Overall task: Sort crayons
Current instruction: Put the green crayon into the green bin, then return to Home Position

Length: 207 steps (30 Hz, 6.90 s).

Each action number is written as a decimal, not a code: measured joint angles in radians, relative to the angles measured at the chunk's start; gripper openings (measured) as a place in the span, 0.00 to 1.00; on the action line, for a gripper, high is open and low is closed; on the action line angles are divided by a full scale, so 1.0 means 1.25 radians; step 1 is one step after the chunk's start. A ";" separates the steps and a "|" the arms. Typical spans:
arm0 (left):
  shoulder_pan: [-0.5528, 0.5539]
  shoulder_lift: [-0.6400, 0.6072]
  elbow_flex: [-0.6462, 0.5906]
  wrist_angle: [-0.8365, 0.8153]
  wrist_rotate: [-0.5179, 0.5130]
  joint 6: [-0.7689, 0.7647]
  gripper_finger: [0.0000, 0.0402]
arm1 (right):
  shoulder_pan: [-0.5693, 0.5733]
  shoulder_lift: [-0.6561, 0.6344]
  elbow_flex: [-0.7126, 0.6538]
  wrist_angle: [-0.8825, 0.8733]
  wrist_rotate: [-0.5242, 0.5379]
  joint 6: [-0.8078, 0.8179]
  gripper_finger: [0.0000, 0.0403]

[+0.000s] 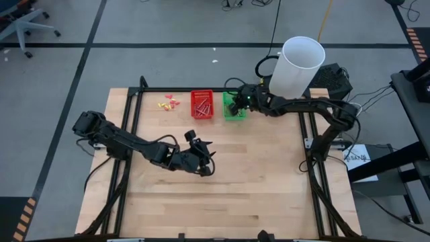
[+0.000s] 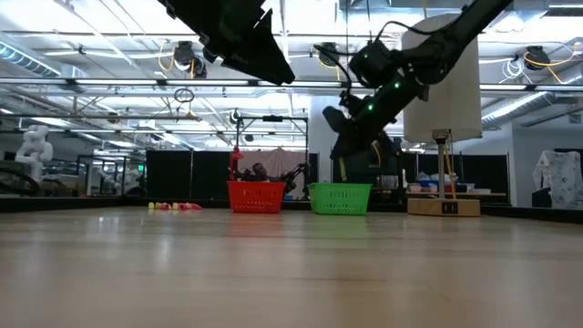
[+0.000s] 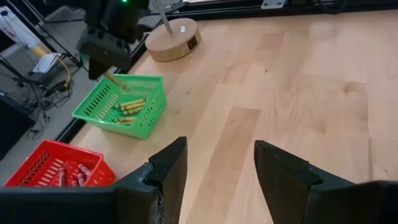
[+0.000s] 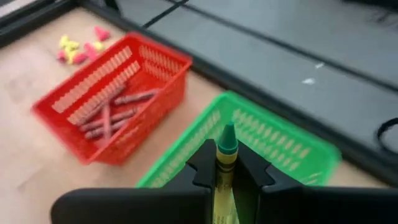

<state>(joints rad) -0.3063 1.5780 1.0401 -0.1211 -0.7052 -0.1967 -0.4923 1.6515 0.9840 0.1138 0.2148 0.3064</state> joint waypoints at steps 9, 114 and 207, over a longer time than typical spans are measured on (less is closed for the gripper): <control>0.000 0.000 0.000 0.000 0.002 0.000 0.46 | 0.001 0.039 0.000 0.001 -0.006 0.030 0.05; 0.181 -0.497 -0.738 0.645 0.540 0.224 0.01 | 0.432 -0.834 -0.707 0.166 -0.093 -0.385 0.00; 0.095 -1.262 -0.829 0.135 0.407 0.225 0.00 | 0.432 -1.316 -0.751 -0.095 -0.090 -0.338 0.00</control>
<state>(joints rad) -0.1870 0.0006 0.0044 0.0481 -0.1963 0.0845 0.0479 0.0068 0.0448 -0.0046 0.1028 -0.1162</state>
